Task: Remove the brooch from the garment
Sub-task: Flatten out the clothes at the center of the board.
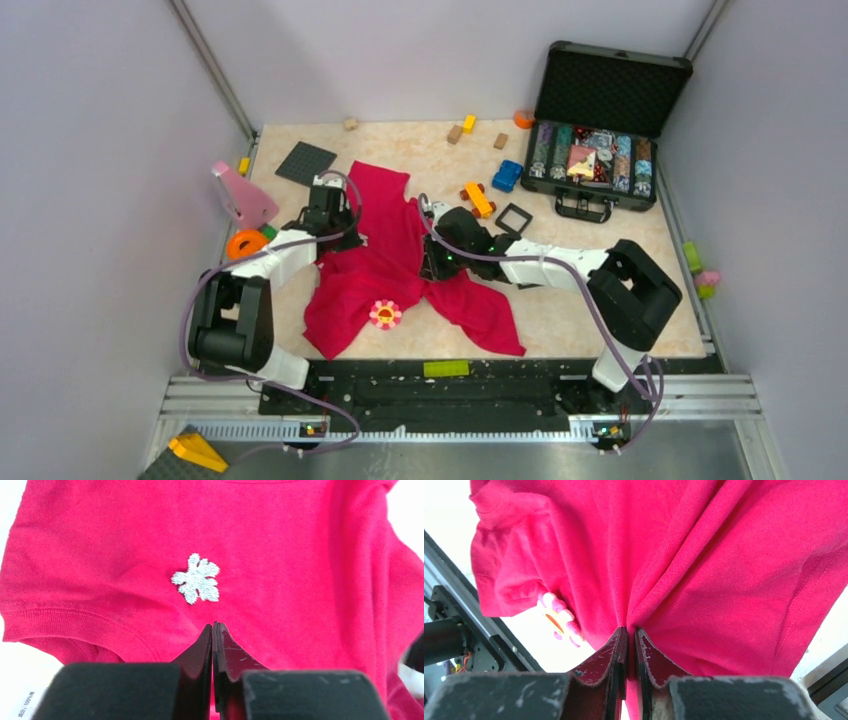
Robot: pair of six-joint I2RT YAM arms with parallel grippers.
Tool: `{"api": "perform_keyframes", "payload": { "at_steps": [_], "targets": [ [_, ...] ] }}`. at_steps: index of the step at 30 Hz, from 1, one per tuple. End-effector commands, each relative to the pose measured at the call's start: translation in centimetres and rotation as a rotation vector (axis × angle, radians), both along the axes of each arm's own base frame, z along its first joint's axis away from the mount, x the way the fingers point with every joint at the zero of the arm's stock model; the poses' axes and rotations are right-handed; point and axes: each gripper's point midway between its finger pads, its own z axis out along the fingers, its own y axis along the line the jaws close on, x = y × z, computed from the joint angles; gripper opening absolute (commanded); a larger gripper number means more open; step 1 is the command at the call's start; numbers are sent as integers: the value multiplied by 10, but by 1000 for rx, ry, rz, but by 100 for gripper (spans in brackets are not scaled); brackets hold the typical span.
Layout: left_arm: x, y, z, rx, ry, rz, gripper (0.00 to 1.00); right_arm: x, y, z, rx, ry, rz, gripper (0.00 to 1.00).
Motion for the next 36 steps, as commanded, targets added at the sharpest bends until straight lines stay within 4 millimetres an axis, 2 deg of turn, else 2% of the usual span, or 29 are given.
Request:
{"api": "perform_keyframes", "payload": {
  "at_steps": [1,3,4,8,10,14,18,21,23,27,32,35,36],
  "targets": [
    [-10,-18,26,-75,-98,-85,0,-12,6,36,80,-41,53,12],
    [-15,-15,27,-64,-113,-86,0,-14,4,36,81,-38,50,17],
    [-16,-9,26,-44,-110,-62,2,-13,3,36,80,-41,46,25],
    [-16,6,27,-43,-99,34,18,-8,1,33,44,-57,40,38],
    [-15,12,26,-68,-101,68,28,-1,2,36,18,-85,47,42],
    [-16,22,17,-80,-66,95,40,8,12,46,-5,-125,97,43],
    [-31,15,14,-115,-63,68,56,-6,29,52,-14,-128,181,55],
    [-50,4,25,-148,-84,22,62,-32,41,54,33,-113,245,61],
    [-59,7,30,-124,-101,24,69,-41,49,56,74,-113,262,63],
    [-46,27,43,-95,-176,149,75,-27,59,55,52,-128,229,61],
    [-16,24,45,-146,-193,178,73,-6,74,58,36,-167,206,57],
    [-2,18,37,-187,-145,156,72,3,74,57,44,-177,176,56],
    [4,15,41,-200,-140,146,70,6,72,57,47,-178,160,55]
  ]
}}
